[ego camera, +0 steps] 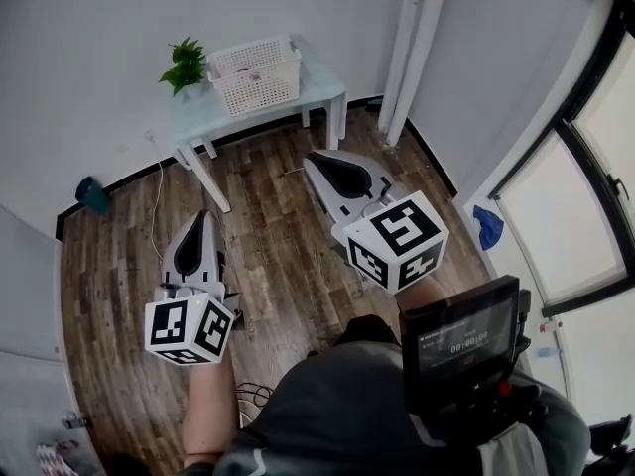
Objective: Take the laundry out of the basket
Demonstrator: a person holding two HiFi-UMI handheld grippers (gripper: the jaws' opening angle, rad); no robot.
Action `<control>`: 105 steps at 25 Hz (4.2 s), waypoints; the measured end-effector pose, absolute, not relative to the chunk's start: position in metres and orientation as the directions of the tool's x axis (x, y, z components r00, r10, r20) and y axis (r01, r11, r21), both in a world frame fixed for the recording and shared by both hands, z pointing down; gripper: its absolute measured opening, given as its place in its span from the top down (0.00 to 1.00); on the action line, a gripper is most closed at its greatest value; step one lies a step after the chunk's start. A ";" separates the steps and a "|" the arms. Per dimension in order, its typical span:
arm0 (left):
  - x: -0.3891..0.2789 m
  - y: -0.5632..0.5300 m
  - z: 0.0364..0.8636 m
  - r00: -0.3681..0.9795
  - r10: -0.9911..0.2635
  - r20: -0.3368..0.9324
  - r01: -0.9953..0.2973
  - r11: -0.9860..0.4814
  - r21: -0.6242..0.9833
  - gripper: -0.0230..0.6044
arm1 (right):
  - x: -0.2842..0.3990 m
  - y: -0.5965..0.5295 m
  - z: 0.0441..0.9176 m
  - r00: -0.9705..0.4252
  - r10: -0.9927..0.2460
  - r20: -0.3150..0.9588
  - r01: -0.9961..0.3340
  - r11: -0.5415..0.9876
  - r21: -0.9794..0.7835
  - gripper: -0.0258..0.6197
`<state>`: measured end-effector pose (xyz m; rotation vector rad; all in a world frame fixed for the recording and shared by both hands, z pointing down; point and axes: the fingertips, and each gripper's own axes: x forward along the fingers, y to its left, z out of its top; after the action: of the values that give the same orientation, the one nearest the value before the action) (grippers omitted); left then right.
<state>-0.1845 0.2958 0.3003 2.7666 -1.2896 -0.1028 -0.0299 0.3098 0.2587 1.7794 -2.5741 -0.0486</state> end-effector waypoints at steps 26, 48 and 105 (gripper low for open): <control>-0.082 0.129 0.305 0.623 -0.781 0.035 -0.780 -0.618 0.096 0.95 | 0.068 0.144 0.259 -0.426 -0.904 -0.042 -0.904 0.427 -0.011 0.93; -0.030 0.015 0.329 0.624 -0.776 0.091 -0.781 -0.615 0.109 0.95 | 0.115 0.020 0.282 -0.444 -0.896 -0.014 -0.895 0.444 -0.041 0.93; -0.037 -0.343 0.312 0.470 -0.879 0.084 -0.882 -0.465 0.075 0.95 | 0.107 -0.366 0.308 -0.752 -0.653 0.089 -0.653 0.757 0.036 0.67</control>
<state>-0.0372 -0.3432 0.3124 2.5995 -1.5636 0.0501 0.1070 -0.3663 0.3082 1.0631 -2.8544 -0.0042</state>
